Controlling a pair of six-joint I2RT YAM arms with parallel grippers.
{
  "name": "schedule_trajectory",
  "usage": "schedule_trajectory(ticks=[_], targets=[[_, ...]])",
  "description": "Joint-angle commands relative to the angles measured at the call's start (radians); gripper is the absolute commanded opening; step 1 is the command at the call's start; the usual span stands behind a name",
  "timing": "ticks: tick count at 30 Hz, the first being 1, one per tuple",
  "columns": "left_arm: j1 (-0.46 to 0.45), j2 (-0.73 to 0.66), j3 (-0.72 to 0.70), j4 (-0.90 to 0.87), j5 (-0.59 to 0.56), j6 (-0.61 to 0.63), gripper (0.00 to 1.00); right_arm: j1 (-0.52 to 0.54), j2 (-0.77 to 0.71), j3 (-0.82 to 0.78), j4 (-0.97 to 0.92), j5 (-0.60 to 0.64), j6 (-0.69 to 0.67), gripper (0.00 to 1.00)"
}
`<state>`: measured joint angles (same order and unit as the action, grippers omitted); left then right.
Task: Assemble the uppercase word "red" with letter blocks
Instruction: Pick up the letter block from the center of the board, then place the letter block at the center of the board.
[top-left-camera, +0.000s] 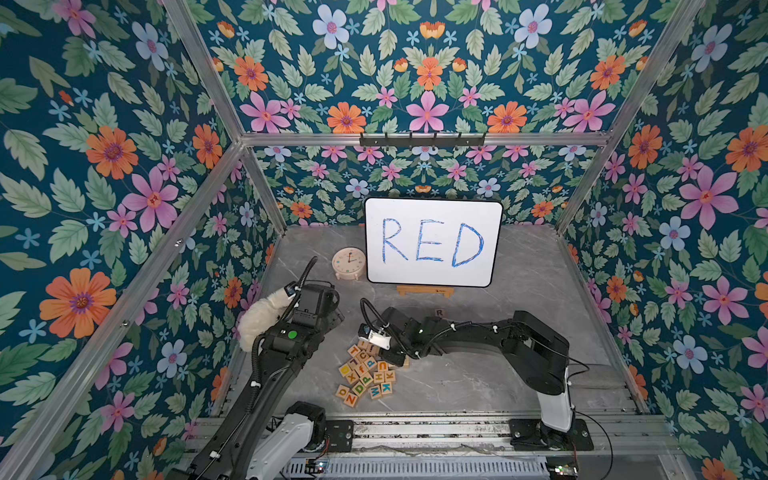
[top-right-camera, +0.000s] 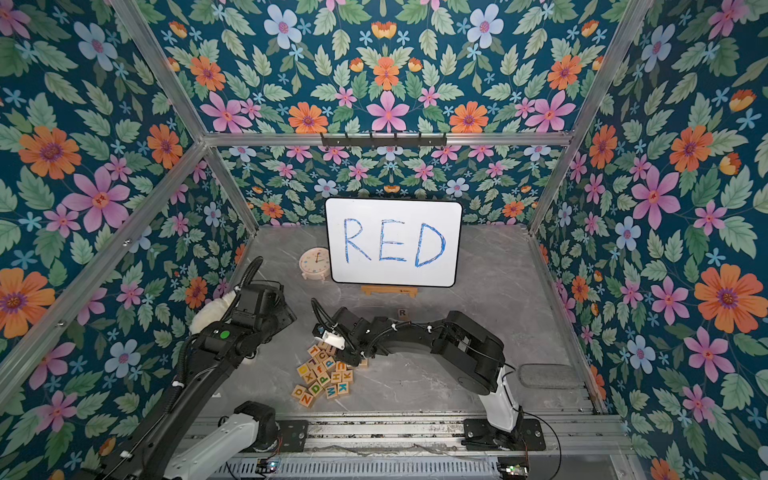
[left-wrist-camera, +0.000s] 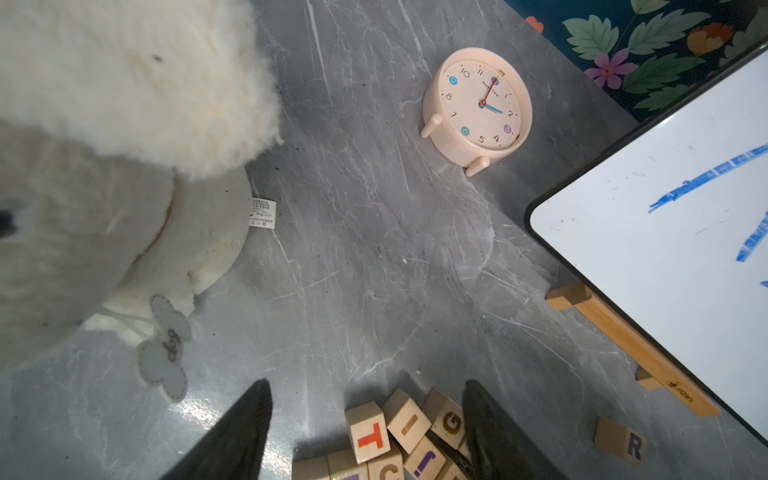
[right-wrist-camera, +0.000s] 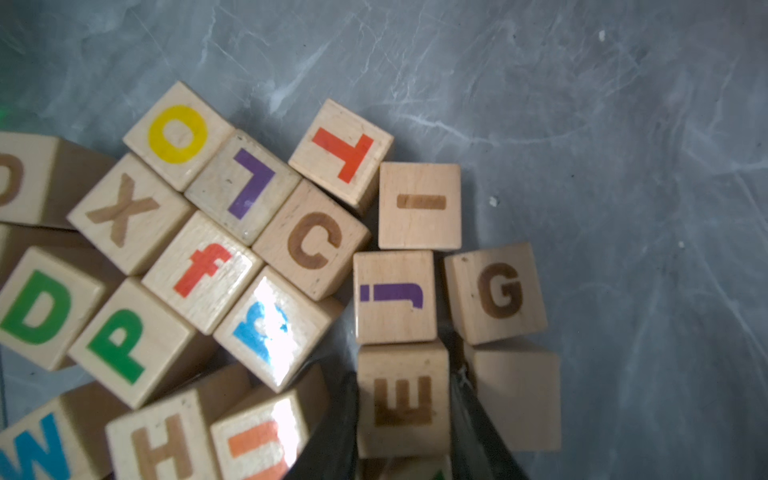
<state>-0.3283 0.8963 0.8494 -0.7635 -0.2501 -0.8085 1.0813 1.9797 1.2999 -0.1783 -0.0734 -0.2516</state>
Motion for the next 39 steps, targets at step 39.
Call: schedule_trajectory(ticks=[39], targets=[[-0.299,0.128,-0.055,0.471,0.377,0.062,0.72,-0.111,-0.860,-0.611,-0.044,0.324,0.601,0.28]])
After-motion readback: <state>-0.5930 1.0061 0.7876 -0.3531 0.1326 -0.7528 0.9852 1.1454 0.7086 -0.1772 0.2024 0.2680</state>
